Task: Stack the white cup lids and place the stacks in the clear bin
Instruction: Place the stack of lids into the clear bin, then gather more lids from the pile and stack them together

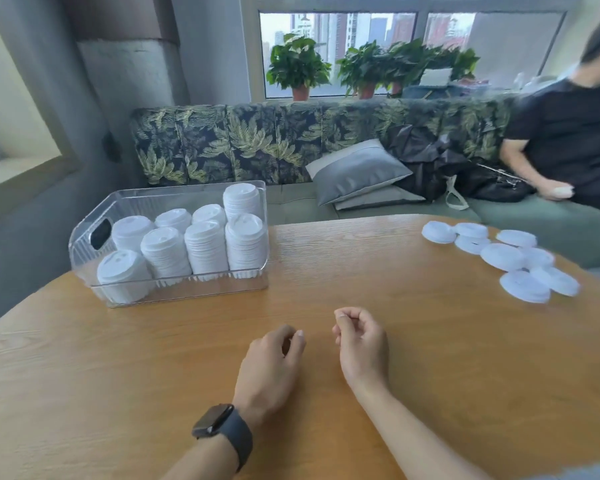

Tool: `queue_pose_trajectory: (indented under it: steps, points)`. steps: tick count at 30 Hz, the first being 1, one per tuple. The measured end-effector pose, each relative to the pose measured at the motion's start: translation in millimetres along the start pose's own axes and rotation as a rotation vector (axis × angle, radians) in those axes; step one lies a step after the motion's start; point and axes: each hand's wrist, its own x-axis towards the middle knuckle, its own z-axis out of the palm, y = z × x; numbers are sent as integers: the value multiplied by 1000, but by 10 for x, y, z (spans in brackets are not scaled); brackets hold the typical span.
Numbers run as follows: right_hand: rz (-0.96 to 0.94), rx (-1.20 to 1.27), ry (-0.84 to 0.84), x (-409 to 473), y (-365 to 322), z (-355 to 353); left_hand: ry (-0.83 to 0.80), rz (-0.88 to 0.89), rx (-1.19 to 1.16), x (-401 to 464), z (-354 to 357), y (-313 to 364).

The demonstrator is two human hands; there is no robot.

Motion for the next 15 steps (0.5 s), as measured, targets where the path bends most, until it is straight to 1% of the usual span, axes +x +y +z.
queue_pose_trajectory:
  steps: [3,7,12,15]
  points:
    - [-8,-30,37,123,51,-366,-53,34,-3,56,318,270]
    - [-31,-92,78,337,105,-863,-117,53,-69,158,759,638]
    - [-42,-168,218,723,193,-1472,-137,101,-98,355,1285,1019]
    - [-77,-270,305,970,285,-1813,-153,140,-102,467,1589,1221]
